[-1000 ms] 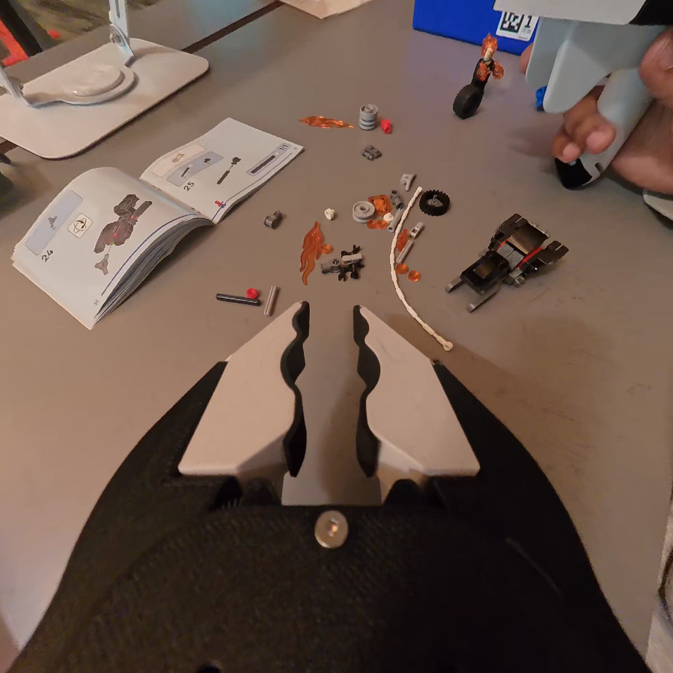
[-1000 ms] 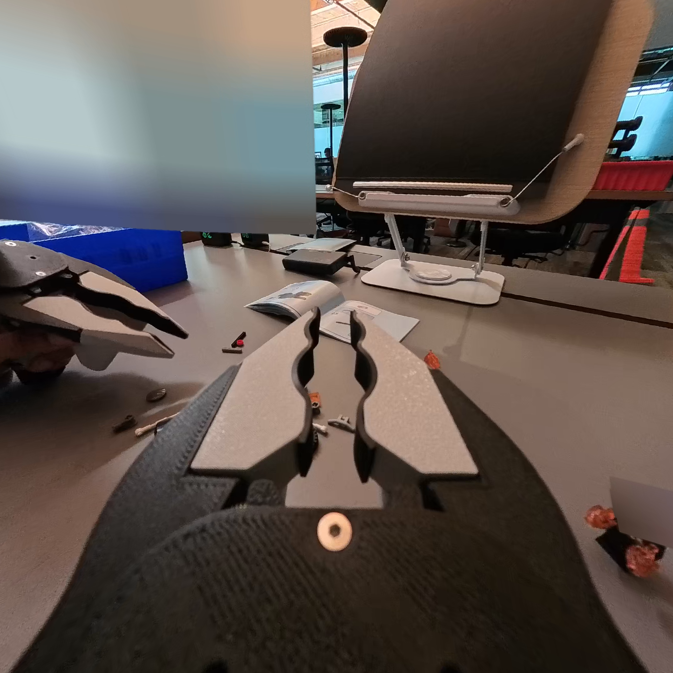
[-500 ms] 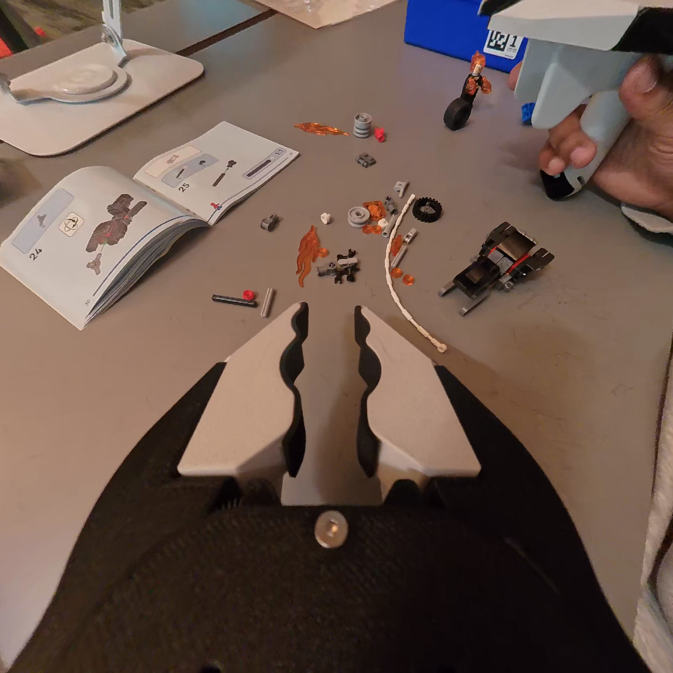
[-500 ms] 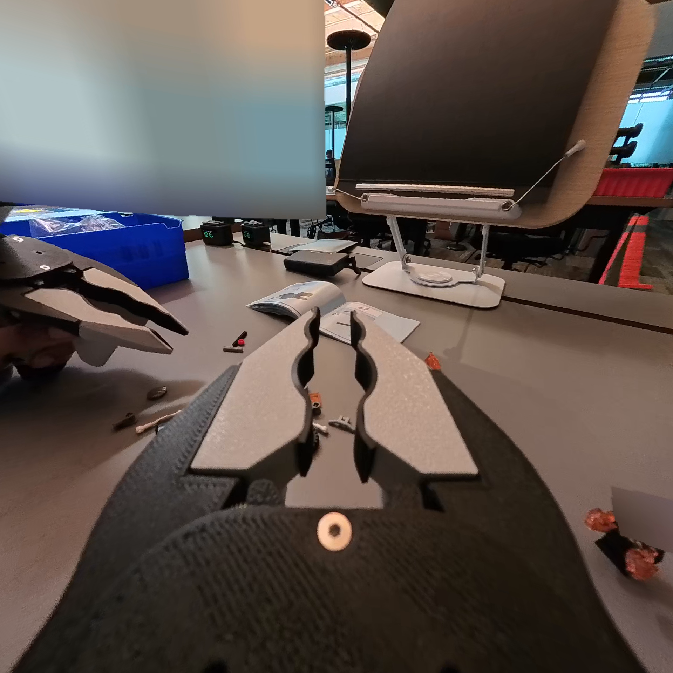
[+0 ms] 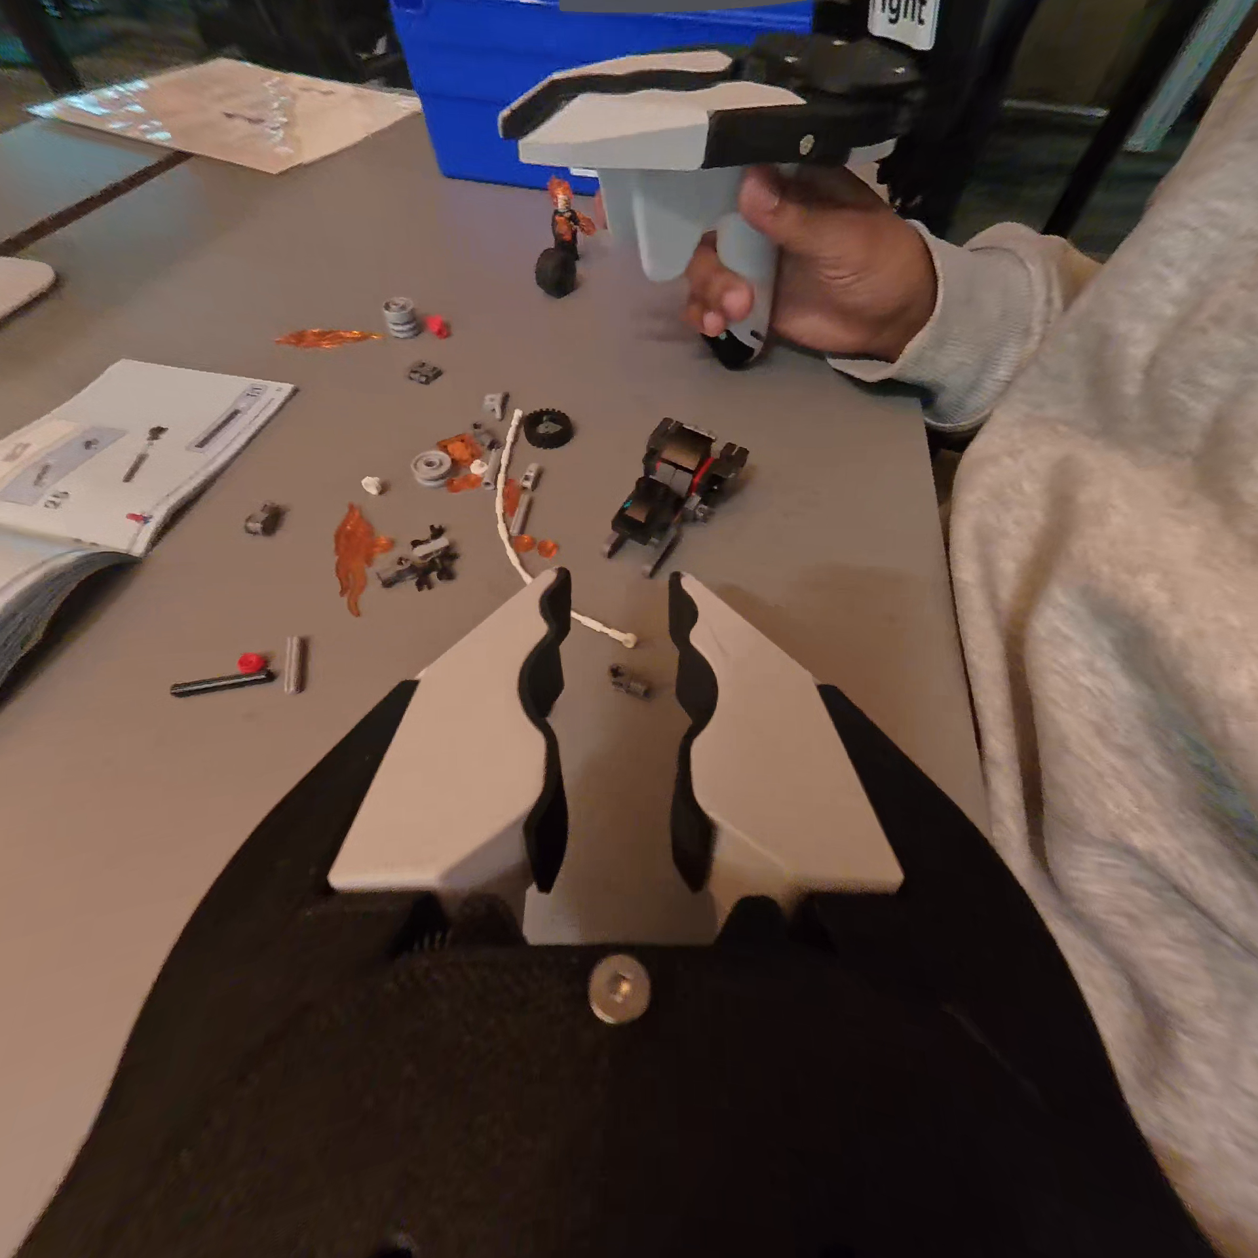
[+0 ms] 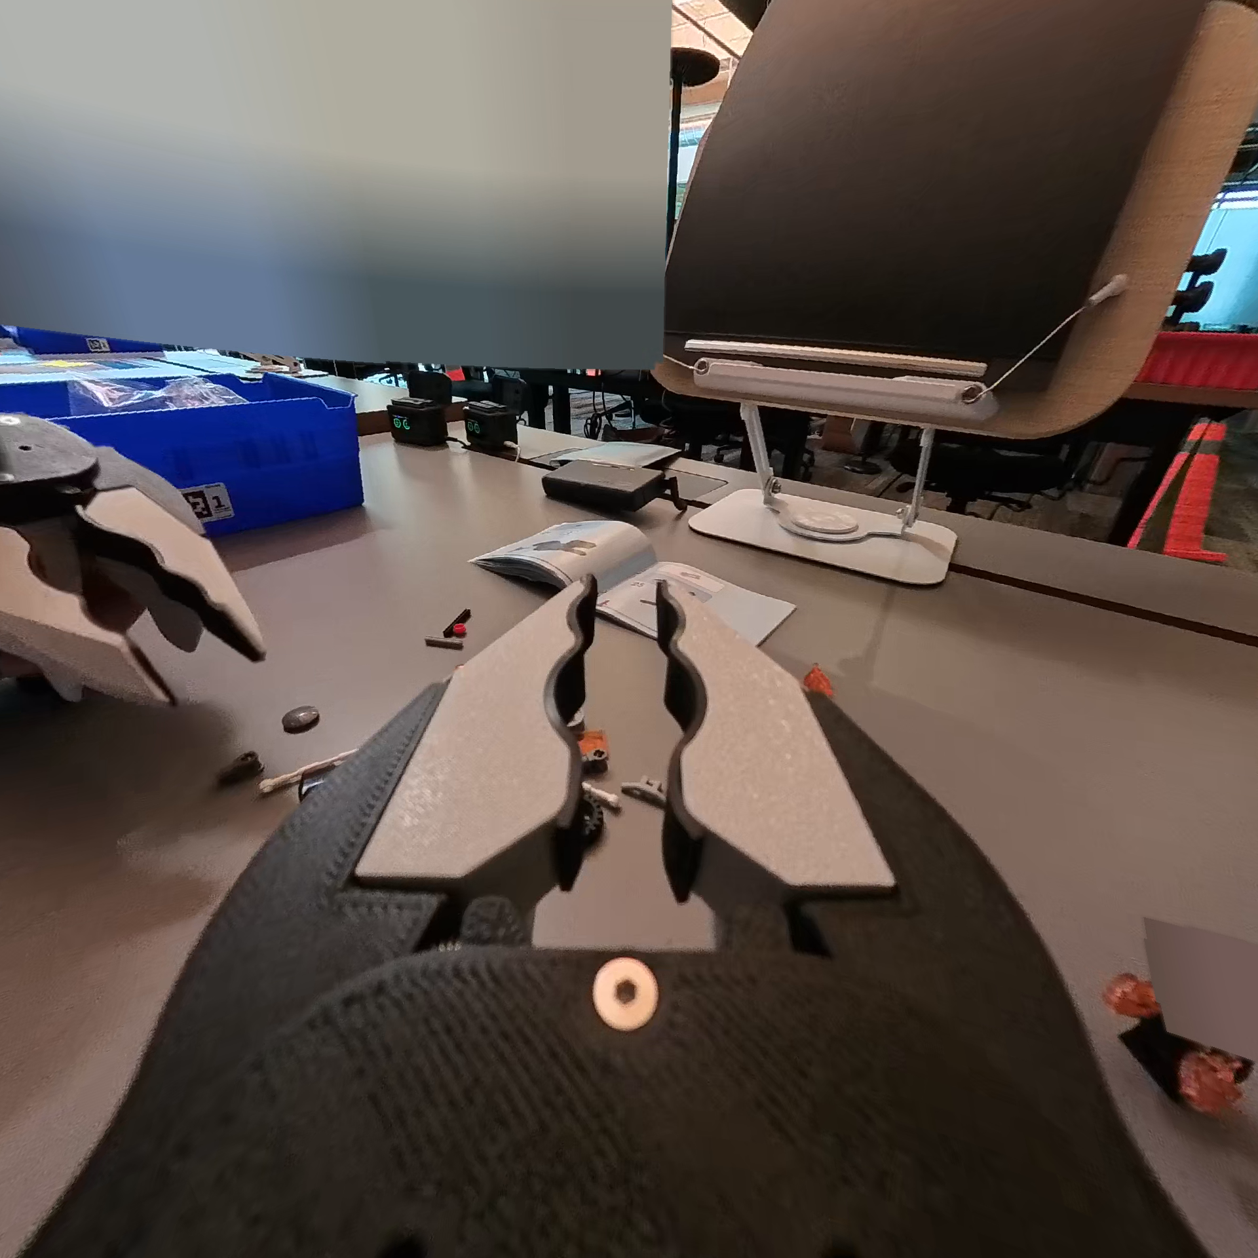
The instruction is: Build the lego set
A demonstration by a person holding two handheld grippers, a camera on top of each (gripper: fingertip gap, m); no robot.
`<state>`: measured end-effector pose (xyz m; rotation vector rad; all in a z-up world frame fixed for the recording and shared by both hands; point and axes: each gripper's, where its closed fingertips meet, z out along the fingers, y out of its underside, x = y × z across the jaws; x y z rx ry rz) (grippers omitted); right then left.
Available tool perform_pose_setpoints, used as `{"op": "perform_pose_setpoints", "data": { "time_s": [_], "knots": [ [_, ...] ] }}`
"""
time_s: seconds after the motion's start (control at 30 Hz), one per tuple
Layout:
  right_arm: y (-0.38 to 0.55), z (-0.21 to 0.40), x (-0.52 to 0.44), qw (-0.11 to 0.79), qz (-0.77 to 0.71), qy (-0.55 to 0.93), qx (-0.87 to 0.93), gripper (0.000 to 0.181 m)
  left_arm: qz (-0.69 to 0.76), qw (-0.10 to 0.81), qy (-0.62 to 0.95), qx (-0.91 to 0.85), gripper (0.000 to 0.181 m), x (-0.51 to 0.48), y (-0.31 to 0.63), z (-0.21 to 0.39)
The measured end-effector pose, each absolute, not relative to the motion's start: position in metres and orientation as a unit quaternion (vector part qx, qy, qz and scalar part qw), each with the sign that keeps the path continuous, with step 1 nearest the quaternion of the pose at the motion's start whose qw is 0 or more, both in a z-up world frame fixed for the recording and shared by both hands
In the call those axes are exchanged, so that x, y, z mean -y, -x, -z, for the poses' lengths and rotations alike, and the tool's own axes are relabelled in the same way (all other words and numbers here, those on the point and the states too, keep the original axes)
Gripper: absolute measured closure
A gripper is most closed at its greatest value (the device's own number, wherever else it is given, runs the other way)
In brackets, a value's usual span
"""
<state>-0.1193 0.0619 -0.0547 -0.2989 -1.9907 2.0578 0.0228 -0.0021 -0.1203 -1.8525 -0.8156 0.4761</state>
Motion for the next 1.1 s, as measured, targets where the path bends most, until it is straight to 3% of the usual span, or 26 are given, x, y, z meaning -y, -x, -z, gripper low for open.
{"op": "perform_pose_setpoints", "data": {
  "time_s": [0.47, 0.6, 0.7, 0.77, 0.87, 1.1],
  "knots": [
    [0.123, 0.054, -0.062, 0.129, -0.711, 0.104, 0.683, 0.167, -0.108, 0.407, 0.806, 0.416, 0.152, 0.006, -0.028, 0.165],
    [0.124, 0.054, -0.062, 0.13, -0.713, 0.102, 0.682, 0.167, -0.107, 0.379, 0.823, 0.409, 0.166, 0.004, -0.03, 0.173],
    [0.124, 0.054, -0.062, 0.13, -0.714, 0.1, 0.681, 0.165, -0.113, 0.384, 0.815, 0.419, 0.167, 0.007, -0.028, 0.171],
    [0.119, 0.054, -0.061, 0.129, -0.715, 0.085, 0.682, 0.157, -0.112, 0.408, 0.79, 0.443, 0.167, 0.012, -0.023, 0.164],
    [0.096, 0.052, -0.056, 0.128, -0.714, 0.019, 0.689, 0.145, -0.06, 0.533, 0.702, 0.468, 0.167, 0.002, -0.015, 0.133],
    [0.048, 0.047, -0.048, 0.221, -0.701, -0.116, 0.667, 0.174, 0.146, 0.769, 0.441, 0.439, 0.168, -0.025, -0.011, 0.06]
  ]
}}
